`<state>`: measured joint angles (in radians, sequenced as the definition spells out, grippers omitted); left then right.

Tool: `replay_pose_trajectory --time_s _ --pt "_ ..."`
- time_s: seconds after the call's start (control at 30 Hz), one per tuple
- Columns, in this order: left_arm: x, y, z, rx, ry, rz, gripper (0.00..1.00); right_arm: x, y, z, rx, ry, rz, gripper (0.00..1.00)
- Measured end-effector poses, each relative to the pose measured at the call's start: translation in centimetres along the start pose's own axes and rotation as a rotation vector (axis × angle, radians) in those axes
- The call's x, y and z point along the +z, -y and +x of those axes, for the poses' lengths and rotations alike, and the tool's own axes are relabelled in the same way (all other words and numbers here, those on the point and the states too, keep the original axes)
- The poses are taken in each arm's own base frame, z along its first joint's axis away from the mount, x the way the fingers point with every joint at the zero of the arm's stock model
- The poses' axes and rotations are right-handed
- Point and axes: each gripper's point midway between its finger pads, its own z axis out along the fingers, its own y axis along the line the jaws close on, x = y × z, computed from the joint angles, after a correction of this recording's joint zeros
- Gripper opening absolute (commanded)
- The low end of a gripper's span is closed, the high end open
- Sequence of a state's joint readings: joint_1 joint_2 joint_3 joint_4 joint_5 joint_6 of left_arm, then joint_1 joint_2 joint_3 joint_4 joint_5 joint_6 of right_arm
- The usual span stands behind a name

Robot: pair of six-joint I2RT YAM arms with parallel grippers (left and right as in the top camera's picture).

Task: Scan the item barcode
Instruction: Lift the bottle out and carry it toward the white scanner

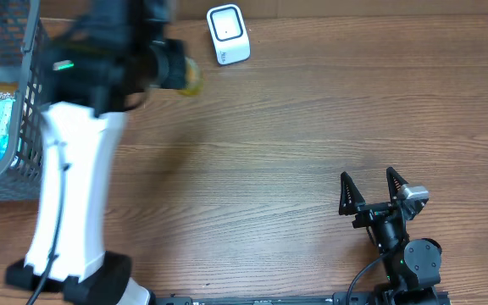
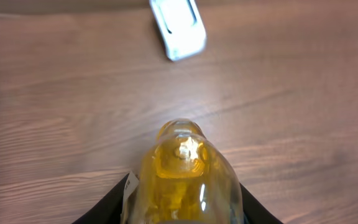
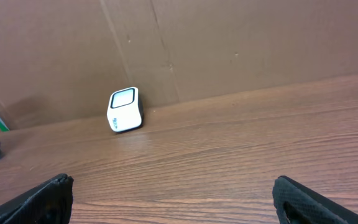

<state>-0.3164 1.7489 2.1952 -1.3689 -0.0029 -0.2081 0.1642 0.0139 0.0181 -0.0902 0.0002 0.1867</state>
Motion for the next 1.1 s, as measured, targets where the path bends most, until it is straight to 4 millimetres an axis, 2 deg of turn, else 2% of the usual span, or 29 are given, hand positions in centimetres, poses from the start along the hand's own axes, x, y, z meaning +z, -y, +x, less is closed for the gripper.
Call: replay_pose_trajectory --time_s 0.1,0.27,0.37,0.67,0.9,1.1 --pt "3.6 3.6 1.7 0.036 -0.066 0.015 0.34 0.0 0.0 0.0 0.000 0.000 0.000 1.00" --pt "8.1 8.9 4.1 0.064 -0.116 0.032 0.34 0.0 0.0 0.0 -0.001 0.000 0.000 1.00" --pt "10.5 12.1 5.7 0.061 -0.130 0.034 0.29 0.0 0.0 0.0 0.000 0.000 0.000 1.00" --pt "14.9 20.2 10.5 0.086 -0.138 0.022 0.31 0.0 0.0 0.0 0.000 0.000 0.000 1.00" --pt "17.7 23.5 13.3 0.146 -0.122 -0.005 0.31 0.0 0.0 0.0 0.000 0.000 0.000 1.00" --pt "19.4 24.1 13.9 0.153 -0.112 -0.016 0.31 0.0 0.0 0.0 0.000 0.001 0.000 1.00"
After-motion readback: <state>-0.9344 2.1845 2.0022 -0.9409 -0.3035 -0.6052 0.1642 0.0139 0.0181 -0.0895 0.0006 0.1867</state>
